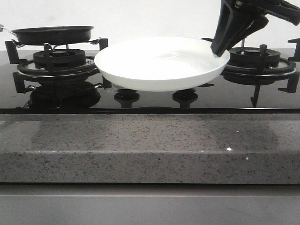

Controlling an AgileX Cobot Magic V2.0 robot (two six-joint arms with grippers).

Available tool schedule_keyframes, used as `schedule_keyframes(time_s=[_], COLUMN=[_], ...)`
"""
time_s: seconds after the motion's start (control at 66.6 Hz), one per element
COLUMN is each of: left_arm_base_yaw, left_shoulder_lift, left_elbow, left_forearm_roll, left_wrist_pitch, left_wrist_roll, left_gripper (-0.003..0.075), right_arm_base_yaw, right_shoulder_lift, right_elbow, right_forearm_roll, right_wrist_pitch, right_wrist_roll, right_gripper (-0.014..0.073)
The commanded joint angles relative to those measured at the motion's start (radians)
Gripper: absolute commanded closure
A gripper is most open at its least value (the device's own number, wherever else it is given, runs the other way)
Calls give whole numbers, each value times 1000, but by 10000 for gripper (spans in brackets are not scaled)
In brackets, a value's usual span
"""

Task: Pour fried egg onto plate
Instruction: 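Grasp the green pan handle with the left gripper and lift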

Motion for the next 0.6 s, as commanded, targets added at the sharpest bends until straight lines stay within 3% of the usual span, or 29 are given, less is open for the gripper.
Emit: schedule_keyframes(time_s=[0.0, 0.225, 0.331, 0.421, 0.586], left_arm_base_yaw=[-10, 1, 37, 109, 285], left_shoulder_lift=[2, 6, 26, 48, 136], left_elbow=[-34, -34, -34, -52, -148], left_forearm_roll=[-5, 17, 26, 32, 32], left_wrist_pitch=[-72, -49, -65, -51, 50], left_wrist_roll=[0, -9, -11, -11, -11], left_gripper=[219, 212, 153, 99, 99], right_arm_base_yaw=[3, 3, 3, 3, 3], right_shoulder_lift=[-46, -46, -46, -46, -46], right_elbow=[-22, -22, -22, -22, -22], right_forearm_roll=[9, 9, 9, 9, 9], right_wrist_pitch=[-38, -37, -37, -37, -37], right_wrist_roll=[-9, -9, -9, -9, -9], right_gripper=[704, 704, 704, 704, 704])
